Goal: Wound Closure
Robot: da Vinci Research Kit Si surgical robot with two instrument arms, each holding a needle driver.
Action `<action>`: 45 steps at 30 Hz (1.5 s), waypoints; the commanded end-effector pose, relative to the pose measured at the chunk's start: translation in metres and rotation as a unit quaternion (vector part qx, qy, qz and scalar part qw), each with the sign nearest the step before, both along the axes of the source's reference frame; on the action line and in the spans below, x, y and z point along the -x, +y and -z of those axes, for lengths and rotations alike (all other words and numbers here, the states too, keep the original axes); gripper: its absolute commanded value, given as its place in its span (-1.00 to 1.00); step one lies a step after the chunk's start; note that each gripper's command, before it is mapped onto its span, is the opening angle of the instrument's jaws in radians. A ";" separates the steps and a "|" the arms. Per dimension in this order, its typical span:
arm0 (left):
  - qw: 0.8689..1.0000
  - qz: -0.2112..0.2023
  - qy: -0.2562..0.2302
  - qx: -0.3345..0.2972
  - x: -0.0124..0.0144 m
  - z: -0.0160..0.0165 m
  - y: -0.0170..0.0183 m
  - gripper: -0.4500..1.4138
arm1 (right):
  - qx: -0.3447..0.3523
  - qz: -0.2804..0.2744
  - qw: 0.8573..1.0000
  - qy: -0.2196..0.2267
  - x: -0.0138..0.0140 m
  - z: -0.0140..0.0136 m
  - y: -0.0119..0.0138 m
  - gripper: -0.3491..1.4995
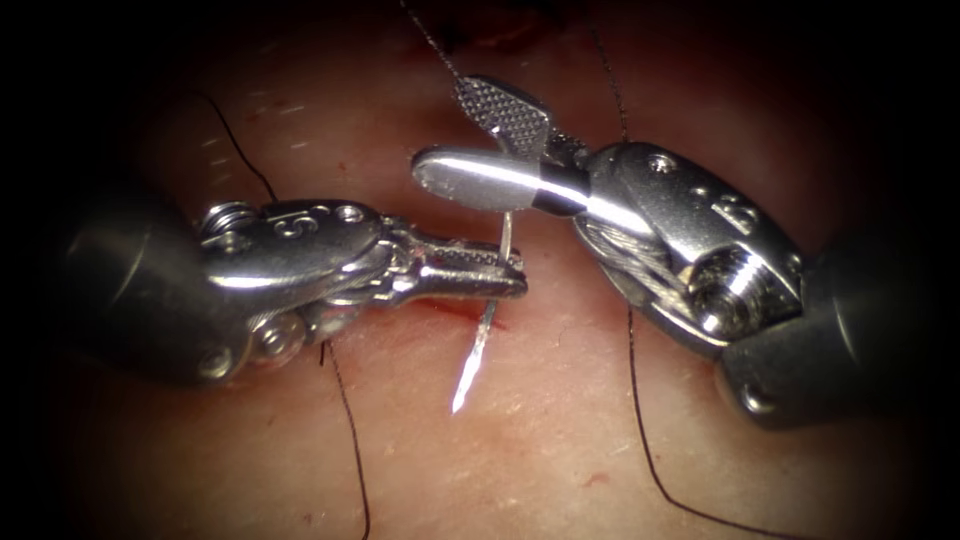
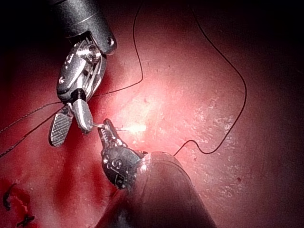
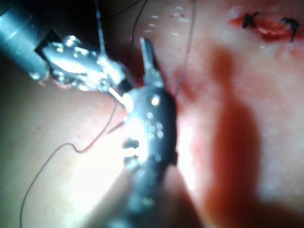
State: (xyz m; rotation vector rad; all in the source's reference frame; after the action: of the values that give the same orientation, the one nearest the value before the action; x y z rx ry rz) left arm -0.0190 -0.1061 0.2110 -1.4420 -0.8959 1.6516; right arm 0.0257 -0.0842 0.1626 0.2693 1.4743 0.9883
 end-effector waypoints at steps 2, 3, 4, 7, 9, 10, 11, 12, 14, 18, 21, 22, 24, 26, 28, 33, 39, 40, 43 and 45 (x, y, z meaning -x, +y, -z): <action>1.000 0.002 0.000 -0.004 0.0007 0.0003 -0.0014 -1.00 | -0.012 0.010 1.000 -0.023 -0.0007 0.0001 -0.0011 0.71; 1.000 0.003 0.001 -0.004 0.0007 0.0003 -0.0014 -1.00 | -0.013 0.014 0.999 -0.030 -0.0007 0.0002 -0.0011 0.71; 1.000 0.003 0.001 -0.004 0.0007 0.0004 -0.0013 -1.00 | -0.010 0.016 0.999 -0.037 -0.0007 0.0003 -0.0010 0.73; 1.000 0.005 0.002 -0.004 0.0006 0.0004 -0.0013 -1.00 | 0.003 0.025 0.998 -0.062 -0.0007 0.0007 -0.0010 0.73; 1.000 0.005 0.002 -0.004 0.0006 0.0004 -0.0012 -1.00 | 0.008 0.033 0.996 -0.082 -0.0006 0.0010 -0.0010 0.71; 1.000 0.005 0.002 -0.004 0.0005 0.0004 -0.0012 -1.00 | 0.010 0.036 0.995 -0.090 -0.0006 0.0012 -0.0010 0.69; 1.000 0.005 0.002 -0.004 0.0005 0.0004 -0.0012 -1.00 | 0.015 0.038 0.994 -0.099 -0.0006 0.0013 -0.0010 0.69; 1.000 0.006 0.003 -0.004 0.0005 0.0004 -0.0012 -1.00 | 0.020 0.038 0.993 -0.108 -0.0006 0.0015 -0.0010 0.67; 1.000 0.006 0.003 -0.004 0.0005 0.0004 -0.0012 -1.00 | 0.027 0.043 0.991 -0.120 -0.0007 0.0017 -0.0010 0.65; 1.000 0.009 0.006 -0.004 0.0004 0.0005 -0.0011 -1.00 | 0.035 0.049 0.989 -0.136 -0.0007 0.0019 -0.0013 0.60; 1.000 0.010 0.007 -0.005 0.0003 0.0006 -0.0010 -1.00 | 0.039 0.054 0.986 -0.151 -0.0007 0.0018 -0.0014 0.58; 1.000 0.010 0.007 -0.005 0.0003 0.0007 -0.0009 -1.00 | 0.038 0.056 0.986 -0.154 -0.0007 0.0018 -0.0014 0.58; 1.000 0.011 0.008 -0.006 0.0002 0.0008 -0.0008 -1.00 | 0.040 0.056 0.985 -0.157 -0.0007 0.0017 -0.0015 0.58; 1.000 0.011 0.008 -0.006 0.0001 0.0008 -0.0007 -1.00 | 0.041 0.054 0.985 -0.159 -0.0008 0.0016 -0.0016 0.56; 1.000 0.011 0.007 -0.007 0.0001 0.0009 -0.0007 -1.00 | 0.043 0.053 0.984 -0.161 -0.0008 0.0015 -0.0017 0.54; 1.000 0.011 0.008 -0.007 0.0002 0.0011 -0.0007 -1.00 | 0.043 0.049 0.984 -0.165 -0.0008 0.0014 -0.0019 0.49; 1.000 0.013 0.009 -0.007 0.0006 0.0011 -0.0008 -1.00 | 0.046 0.049 0.983 -0.168 -0.0009 0.0013 -0.0020 0.36; 1.000 0.014 0.009 -0.007 0.0007 0.0011 -0.0009 -1.00 | 0.045 0.050 0.983 -0.169 -0.0009 0.0013 -0.0021 0.31; 1.000 0.015 0.010 -0.007 0.0009 0.0012 -0.0009 -1.00 | 0.044 0.063 0.983 -0.165 -0.0010 0.0013 -0.0023 -0.76; 1.000 0.015 0.010 -0.007 0.0010 0.0012 -0.0010 -1.00 | 0.040 0.080 0.982 -0.165 -0.0010 0.0015 -0.0026 -1.00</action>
State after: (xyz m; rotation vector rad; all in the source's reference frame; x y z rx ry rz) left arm -0.0191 -0.1055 0.2101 -1.4198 -0.8614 1.6395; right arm 0.0260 -0.0856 0.1612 0.1471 1.1664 0.7941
